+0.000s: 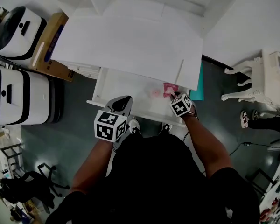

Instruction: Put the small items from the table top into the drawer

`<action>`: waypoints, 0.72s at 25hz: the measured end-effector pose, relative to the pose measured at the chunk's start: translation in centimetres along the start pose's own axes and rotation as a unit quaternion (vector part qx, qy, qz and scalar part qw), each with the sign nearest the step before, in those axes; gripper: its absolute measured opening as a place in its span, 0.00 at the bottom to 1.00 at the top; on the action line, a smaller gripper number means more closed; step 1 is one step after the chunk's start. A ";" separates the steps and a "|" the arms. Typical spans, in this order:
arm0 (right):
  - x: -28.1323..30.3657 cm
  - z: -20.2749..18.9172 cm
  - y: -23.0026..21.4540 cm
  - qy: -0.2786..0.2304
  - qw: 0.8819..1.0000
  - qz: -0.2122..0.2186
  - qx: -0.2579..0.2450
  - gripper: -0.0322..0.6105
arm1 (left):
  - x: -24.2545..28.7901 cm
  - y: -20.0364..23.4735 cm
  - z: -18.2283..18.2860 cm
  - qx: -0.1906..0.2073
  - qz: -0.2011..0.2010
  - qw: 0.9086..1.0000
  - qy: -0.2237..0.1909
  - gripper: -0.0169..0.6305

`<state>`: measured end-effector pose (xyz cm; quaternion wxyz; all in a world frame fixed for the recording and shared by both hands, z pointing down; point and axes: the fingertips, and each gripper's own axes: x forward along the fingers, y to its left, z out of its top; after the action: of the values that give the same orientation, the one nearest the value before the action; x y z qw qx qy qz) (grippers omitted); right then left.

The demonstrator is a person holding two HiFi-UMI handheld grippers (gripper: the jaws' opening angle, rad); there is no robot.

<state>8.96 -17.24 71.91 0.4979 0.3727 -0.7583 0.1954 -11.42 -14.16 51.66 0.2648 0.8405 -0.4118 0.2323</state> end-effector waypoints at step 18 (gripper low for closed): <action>-20.3 8.7 0.6 -0.290 0.930 0.090 0.208 0.15 | 0.3 -2.7 3.1 0.040 -0.049 0.998 -0.023 0.04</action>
<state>7.74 -15.13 49.90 0.1484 0.4387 -0.8423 0.2757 -8.52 -14.92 48.89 0.2326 0.8745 -0.3667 0.2160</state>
